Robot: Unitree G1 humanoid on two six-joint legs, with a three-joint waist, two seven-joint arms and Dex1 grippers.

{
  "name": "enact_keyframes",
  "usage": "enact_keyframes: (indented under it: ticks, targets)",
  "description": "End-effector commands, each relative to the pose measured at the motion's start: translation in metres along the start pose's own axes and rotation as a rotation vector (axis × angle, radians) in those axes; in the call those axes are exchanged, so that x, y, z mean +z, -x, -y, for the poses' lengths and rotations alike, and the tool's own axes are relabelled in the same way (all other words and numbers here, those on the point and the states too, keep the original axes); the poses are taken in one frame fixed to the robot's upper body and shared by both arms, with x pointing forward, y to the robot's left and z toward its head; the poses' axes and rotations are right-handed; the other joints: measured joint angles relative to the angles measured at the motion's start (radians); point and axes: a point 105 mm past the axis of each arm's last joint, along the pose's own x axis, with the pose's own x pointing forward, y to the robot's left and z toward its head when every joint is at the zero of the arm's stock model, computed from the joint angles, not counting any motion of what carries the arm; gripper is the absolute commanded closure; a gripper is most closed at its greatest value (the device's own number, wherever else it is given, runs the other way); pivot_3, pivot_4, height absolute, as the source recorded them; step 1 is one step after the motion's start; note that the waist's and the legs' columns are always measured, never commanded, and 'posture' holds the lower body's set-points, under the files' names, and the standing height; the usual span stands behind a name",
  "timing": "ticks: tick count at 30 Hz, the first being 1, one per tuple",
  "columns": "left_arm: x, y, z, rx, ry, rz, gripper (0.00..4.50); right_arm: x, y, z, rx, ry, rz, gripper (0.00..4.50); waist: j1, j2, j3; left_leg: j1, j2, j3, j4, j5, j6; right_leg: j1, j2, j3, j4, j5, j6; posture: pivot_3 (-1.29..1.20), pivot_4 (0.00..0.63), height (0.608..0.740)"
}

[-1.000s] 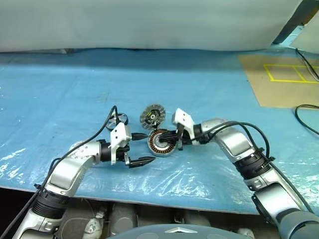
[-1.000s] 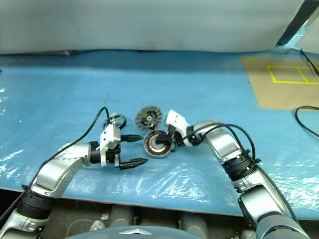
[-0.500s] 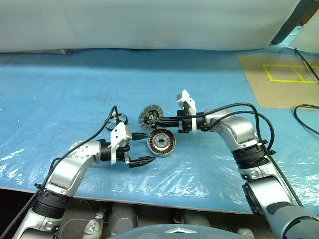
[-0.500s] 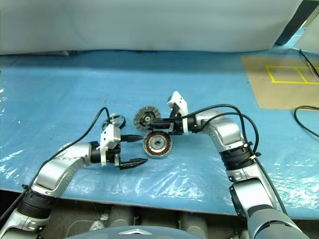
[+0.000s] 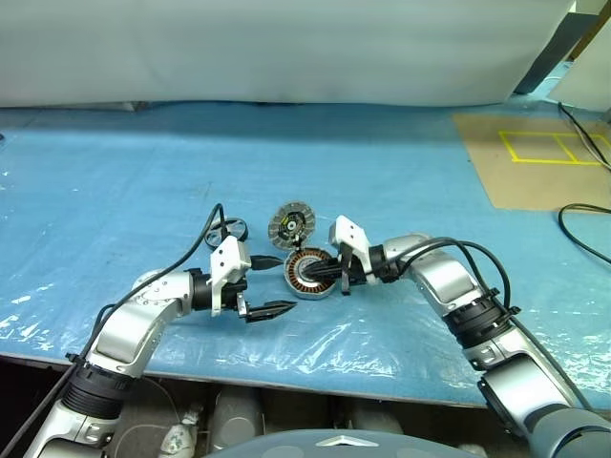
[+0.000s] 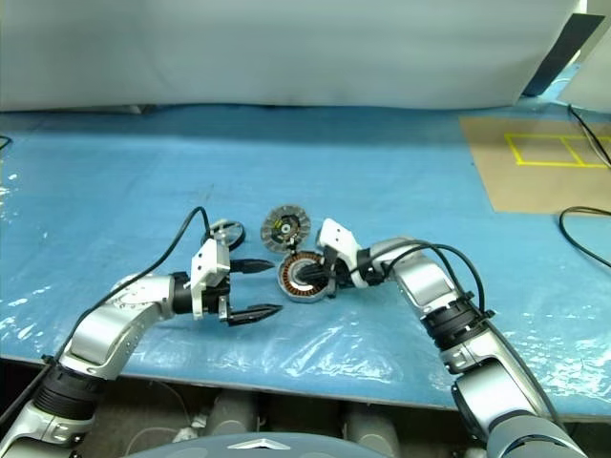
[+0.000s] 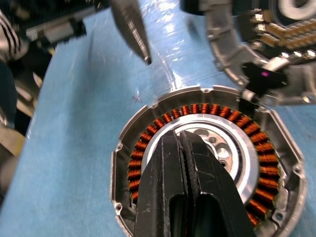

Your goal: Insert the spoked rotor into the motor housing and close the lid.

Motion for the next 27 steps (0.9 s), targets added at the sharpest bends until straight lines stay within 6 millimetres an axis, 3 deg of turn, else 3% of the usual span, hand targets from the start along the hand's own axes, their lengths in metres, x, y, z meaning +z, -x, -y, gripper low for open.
enact_keyframes:
  ticks: [1, 3, 6, 9, 11, 13, 17, 20, 25, 27]
  targets:
    - [0.01, 0.003, -0.002, -0.002, -0.034, 0.023, 0.0, 0.052, 0.015, 0.001, 0.019, -0.03, 0.188, 4.47, -0.002, 0.0, 0.0, -0.004, 0.0, 0.0, 0.0, 0.001, -0.002, -0.004, 0.0, 0.0, 0.002, 0.0, 0.0, 0.0, 0.15, 0.74]
    - [0.01, 0.002, -0.002, -0.003, -0.035, 0.024, 0.0, 0.063, 0.017, 0.0, 0.032, -0.061, 0.235, 4.47, -0.002, 0.0, 0.0, -0.015, 0.003, 0.001, 0.001, 0.003, -0.001, -0.016, 0.003, 0.0, 0.003, 0.0, -0.001, 0.0, 0.15, 0.74]
    - [0.011, 0.0, -0.001, -0.005, -0.034, 0.027, 0.0, 0.044, 0.012, -0.002, 0.023, -0.059, 0.162, 4.47, 0.001, 0.0, 0.0, -0.02, 0.004, 0.003, 0.0, 0.004, -0.001, -0.019, 0.005, -0.004, 0.005, 0.002, 0.002, 0.0, 0.15, 0.74]
    - [0.011, 0.001, 0.0, -0.005, -0.032, 0.027, 0.0, 0.001, 0.002, -0.007, 0.011, 0.025, -0.032, 4.47, 0.006, 0.0, 0.0, -0.024, 0.004, 0.003, 0.0, 0.003, -0.003, -0.02, 0.006, -0.008, 0.002, 0.002, 0.001, 0.0, 0.15, 0.74]
    - [0.012, 0.001, 0.0, -0.003, -0.032, 0.027, 0.0, -0.037, 0.001, -0.009, 0.0, 0.089, -0.191, 4.47, 0.004, 0.0, 0.0, -0.026, 0.004, 0.003, 0.001, 0.002, -0.004, -0.021, 0.005, -0.008, 0.002, 0.002, 0.001, 0.0, 0.15, 0.74]
    - [0.012, 0.001, 0.0, 0.0, -0.032, 0.026, 0.0, -0.053, 0.002, -0.004, -0.026, 0.104, -0.247, 4.47, -0.001, -0.002, -0.002, -0.022, 0.003, 0.003, 0.0, 0.0, -0.007, -0.018, 0.004, -0.007, 0.002, 0.002, 0.002, 0.0, 0.15, 0.74]
    - [0.015, 0.001, -0.001, 0.002, -0.034, 0.026, 0.0, -0.032, 0.003, 0.009, -0.079, 0.07, -0.149, 4.47, 0.0, -0.002, -0.002, -0.004, 0.004, 0.003, -0.001, -0.001, -0.006, -0.003, 0.004, -0.005, 0.001, -0.004, -0.002, 0.0, 0.15, 0.74]
    - [0.016, 0.001, -0.003, 0.006, -0.036, 0.028, 0.0, -0.008, 0.006, 0.015, -0.093, 0.042, -0.05, 4.47, 0.0, -0.002, -0.001, 0.004, 0.003, 0.002, 0.0, -0.003, -0.004, 0.004, 0.001, -0.004, 0.001, -0.007, 0.004, 0.0, 0.15, 0.74]
    - [0.015, 0.015, -0.012, 0.054, -0.034, 0.018, 0.0, 0.048, 0.022, 0.0, -0.004, 0.023, 0.16, 4.47, 0.001, -0.002, -0.001, 0.0, 0.003, 0.003, 0.0, 0.0, -0.006, 0.0, 0.001, -0.003, 0.002, -0.003, -0.003, 0.0, 0.15, 0.74]
    - [0.016, 0.025, -0.021, 0.109, -0.009, 0.013, 0.0, 0.055, 0.027, -0.012, 0.031, 0.065, 0.16, 4.47, 0.0, -0.002, -0.001, -0.014, 0.004, 0.002, 0.001, 0.001, -0.005, -0.013, 0.003, -0.004, 0.003, -0.002, -0.002, 0.0, 0.15, 0.74]
